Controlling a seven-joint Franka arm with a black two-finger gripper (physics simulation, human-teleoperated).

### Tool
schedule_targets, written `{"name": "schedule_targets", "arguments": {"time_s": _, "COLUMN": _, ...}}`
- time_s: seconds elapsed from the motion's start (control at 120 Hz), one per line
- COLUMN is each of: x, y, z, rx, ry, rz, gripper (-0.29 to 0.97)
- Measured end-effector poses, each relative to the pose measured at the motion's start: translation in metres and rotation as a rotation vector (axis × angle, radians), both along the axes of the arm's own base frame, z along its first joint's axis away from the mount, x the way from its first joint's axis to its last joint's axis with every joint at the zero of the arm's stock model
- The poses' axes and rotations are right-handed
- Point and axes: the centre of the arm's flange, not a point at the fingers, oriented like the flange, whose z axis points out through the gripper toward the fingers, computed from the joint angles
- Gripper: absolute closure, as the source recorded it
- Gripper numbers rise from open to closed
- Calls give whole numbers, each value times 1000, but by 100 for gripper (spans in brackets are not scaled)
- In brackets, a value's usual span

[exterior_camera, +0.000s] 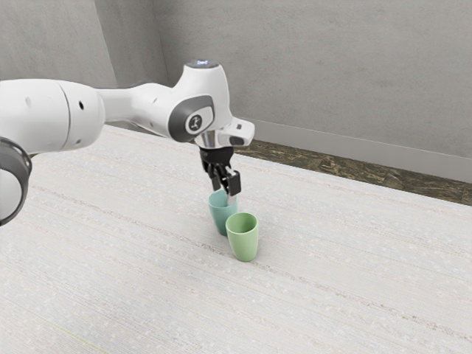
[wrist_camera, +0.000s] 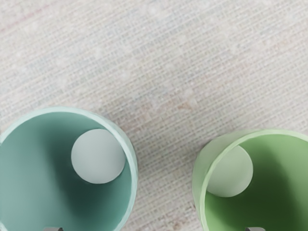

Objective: Place the left cup onto the right cup

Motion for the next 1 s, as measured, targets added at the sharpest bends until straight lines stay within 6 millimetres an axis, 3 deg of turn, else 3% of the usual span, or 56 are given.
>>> {"name": "schedule_targets", "arguments": {"time_s": 1.0, "x": 9, "y": 0, "z": -27, "rx": -5, "ry": 27, "rz": 2, "gripper": 29}}
